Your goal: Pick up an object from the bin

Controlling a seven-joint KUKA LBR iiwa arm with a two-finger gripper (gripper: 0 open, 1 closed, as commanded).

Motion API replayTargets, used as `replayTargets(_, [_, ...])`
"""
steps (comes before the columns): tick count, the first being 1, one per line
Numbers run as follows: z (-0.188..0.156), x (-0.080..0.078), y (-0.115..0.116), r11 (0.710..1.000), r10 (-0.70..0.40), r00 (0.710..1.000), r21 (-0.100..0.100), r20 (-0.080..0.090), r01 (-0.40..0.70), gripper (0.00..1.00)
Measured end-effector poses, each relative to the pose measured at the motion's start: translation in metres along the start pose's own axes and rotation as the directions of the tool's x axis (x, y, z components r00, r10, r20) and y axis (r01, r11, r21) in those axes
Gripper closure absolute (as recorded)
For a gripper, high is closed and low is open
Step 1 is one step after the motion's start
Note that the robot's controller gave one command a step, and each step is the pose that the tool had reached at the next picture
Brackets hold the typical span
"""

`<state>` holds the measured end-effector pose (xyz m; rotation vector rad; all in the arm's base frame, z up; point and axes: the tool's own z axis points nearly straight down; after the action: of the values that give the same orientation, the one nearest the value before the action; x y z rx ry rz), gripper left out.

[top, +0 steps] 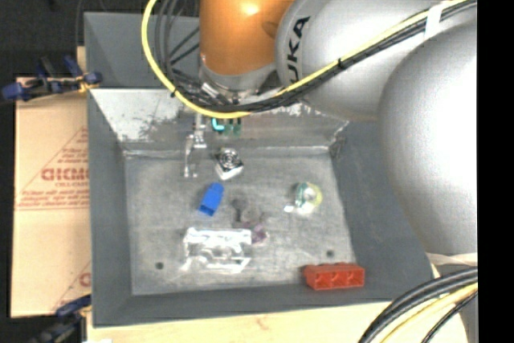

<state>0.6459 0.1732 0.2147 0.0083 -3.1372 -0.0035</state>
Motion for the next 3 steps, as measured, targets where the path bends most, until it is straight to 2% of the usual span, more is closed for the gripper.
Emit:
replayTargets(1, [0.143,0.001,-0.030,0.987,-0.162,0.987,0.003,0.015,0.162,0.00])
replayTargets(2, [0.139,0.036,-0.091,0.965,-0.263,0.965,0.005,0.022,0.262,0.00])
replayTargets(3, [0.136,0.032,-0.088,0.965,-0.260,0.965,0.003,0.033,0.260,1.00])
